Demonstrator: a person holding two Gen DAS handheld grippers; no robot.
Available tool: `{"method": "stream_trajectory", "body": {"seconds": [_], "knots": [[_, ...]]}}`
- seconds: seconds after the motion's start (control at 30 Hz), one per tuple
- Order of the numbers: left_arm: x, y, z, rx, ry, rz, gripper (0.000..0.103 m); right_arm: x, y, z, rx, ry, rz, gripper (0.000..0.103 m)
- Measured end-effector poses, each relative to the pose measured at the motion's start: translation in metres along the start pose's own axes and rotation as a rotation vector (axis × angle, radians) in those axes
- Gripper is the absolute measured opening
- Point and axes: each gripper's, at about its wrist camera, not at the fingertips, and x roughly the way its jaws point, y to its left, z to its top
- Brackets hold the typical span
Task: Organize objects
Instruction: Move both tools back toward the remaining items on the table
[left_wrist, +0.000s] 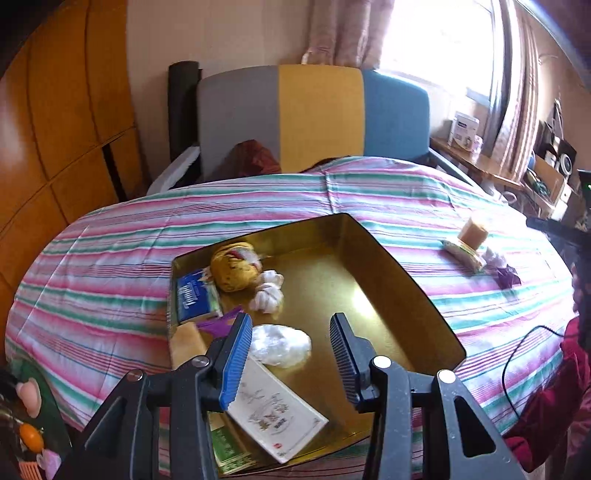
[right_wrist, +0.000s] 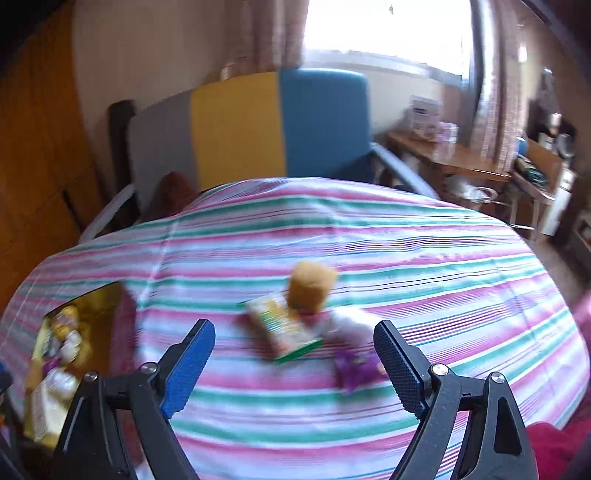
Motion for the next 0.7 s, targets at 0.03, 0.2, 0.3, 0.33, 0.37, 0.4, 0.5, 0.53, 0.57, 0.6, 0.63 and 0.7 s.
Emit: {"method": "stream_trajectory", "body": {"seconds": [0.03, 0.2, 0.3, 0.33, 0.37, 0.4, 0.5, 0.53, 0.57, 0.6, 0.63, 0.7], "knots": [[0.001, -0.004, 0.000, 0.008, 0.003, -0.005, 0.044, 0.006, -0.012, 0.001, 0.025, -0.006, -0.020, 0.089], [0.010, -0.028, 0.005, 0.054, 0.029, -0.027, 0.044, 0.041, -0.066, -0.013, 0.218, 0.062, -0.069, 0.088], [0.018, -0.041, 0.009, 0.051, 0.054, -0.071, 0.044, 0.044, -0.089, -0.015, 0.346, 0.074, -0.029, 0.088], [0.022, -0.045, 0.011, 0.045, 0.066, -0.092, 0.044, 0.046, -0.094, -0.016, 0.370, 0.082, -0.035, 0.088], [0.025, -0.051, 0.012, 0.040, 0.080, -0.111, 0.044, 0.048, -0.101, -0.017, 0.400, 0.099, -0.040, 0.088], [0.029, -0.057, 0.014, 0.041, 0.092, -0.130, 0.044, 0.049, -0.103, -0.020, 0.432, 0.111, -0.036, 0.088], [0.040, -0.079, 0.018, 0.059, 0.128, -0.184, 0.044, 0.055, -0.117, -0.029, 0.530, 0.150, -0.010, 0.089], [0.042, -0.084, 0.019, 0.059, 0.137, -0.199, 0.044, 0.058, -0.122, -0.033, 0.583, 0.161, -0.034, 0.089], [0.045, -0.090, 0.021, 0.062, 0.147, -0.219, 0.044, 0.060, -0.127, -0.037, 0.618, 0.179, -0.026, 0.089], [0.047, -0.098, 0.024, 0.064, 0.154, -0.240, 0.044, 0.062, -0.131, -0.040, 0.649, 0.190, -0.010, 0.089], [0.049, -0.106, 0.026, 0.068, 0.160, -0.262, 0.044, 0.064, -0.134, -0.043, 0.676, 0.197, 0.007, 0.089], [0.052, -0.120, 0.031, 0.073, 0.173, -0.290, 0.044, 0.064, -0.136, -0.045, 0.700, 0.204, 0.015, 0.089]]}}
